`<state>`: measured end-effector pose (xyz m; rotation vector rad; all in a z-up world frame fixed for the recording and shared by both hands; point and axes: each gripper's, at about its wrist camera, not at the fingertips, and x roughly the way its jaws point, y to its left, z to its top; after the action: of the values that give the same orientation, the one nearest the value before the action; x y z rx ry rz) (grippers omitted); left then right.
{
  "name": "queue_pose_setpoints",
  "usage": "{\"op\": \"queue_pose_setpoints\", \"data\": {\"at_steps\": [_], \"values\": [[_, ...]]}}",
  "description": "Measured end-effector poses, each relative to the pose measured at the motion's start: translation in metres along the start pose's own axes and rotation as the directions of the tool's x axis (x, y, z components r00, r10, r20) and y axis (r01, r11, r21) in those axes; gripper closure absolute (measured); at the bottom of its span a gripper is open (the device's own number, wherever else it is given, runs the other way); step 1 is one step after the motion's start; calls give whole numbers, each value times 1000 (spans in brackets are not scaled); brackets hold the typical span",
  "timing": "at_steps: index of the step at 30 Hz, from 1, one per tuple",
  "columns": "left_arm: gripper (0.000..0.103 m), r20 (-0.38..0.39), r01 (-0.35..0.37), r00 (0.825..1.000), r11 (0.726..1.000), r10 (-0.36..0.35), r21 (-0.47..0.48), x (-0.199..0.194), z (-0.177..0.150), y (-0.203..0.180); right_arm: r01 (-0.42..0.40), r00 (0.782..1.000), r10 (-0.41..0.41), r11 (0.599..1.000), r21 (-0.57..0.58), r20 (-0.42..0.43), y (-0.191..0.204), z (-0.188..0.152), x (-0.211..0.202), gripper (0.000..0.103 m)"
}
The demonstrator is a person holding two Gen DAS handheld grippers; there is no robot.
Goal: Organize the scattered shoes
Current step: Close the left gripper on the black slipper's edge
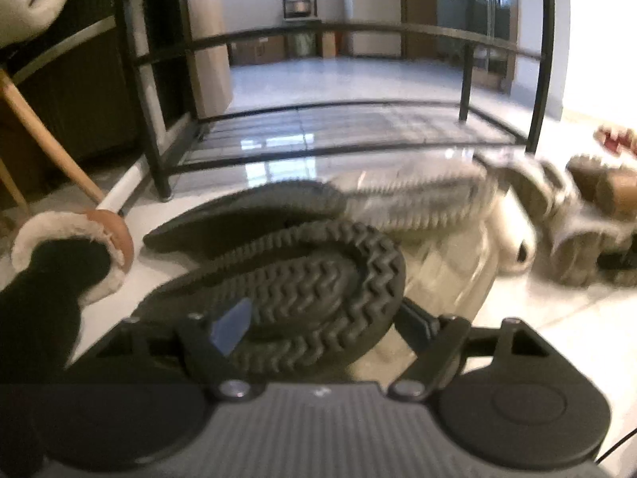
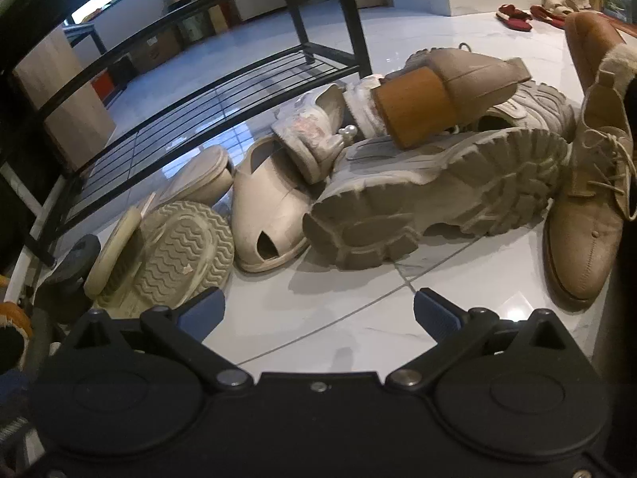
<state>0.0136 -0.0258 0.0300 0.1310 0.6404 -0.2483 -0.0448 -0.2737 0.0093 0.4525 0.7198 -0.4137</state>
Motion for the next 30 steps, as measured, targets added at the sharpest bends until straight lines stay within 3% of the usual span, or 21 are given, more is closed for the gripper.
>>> {"op": "queue_pose_setpoints", "data": {"at_steps": [5, 8, 15, 17, 22, 27, 30], "values": [[52, 83, 12, 996, 999, -16, 48, -19, 4, -1, 6, 1000, -6, 1000, 16, 8, -3, 0, -4, 0], [52, 88, 35, 995, 998, -40, 61, -26, -1, -4, 12, 1000, -12, 1000, 25, 10, -5, 0, -6, 0], [53, 167, 109, 981, 994, -103, -26, -51, 9, 6, 29, 1000, -29, 998, 48, 7, -11, 1, -8, 0], [65, 203, 129, 972, 991, -120, -32, -62, 19, 8, 33, 999, -33, 998, 55, 5, -13, 1, -7, 0], [73, 242, 196, 958, 967, -154, -163, -79, 43, 17, 43, 999, -43, 997, 62, 6, -13, 1, -9, 0], [79, 267, 235, 949, 940, -167, -246, -94, 55, 27, 50, 999, -51, 995, 81, 6, -18, 2, -10, 0], [80, 278, 214, 951, 936, -135, -279, -102, 49, 36, 59, 998, -59, 994, 95, 2, -20, 2, -9, 0]]}}
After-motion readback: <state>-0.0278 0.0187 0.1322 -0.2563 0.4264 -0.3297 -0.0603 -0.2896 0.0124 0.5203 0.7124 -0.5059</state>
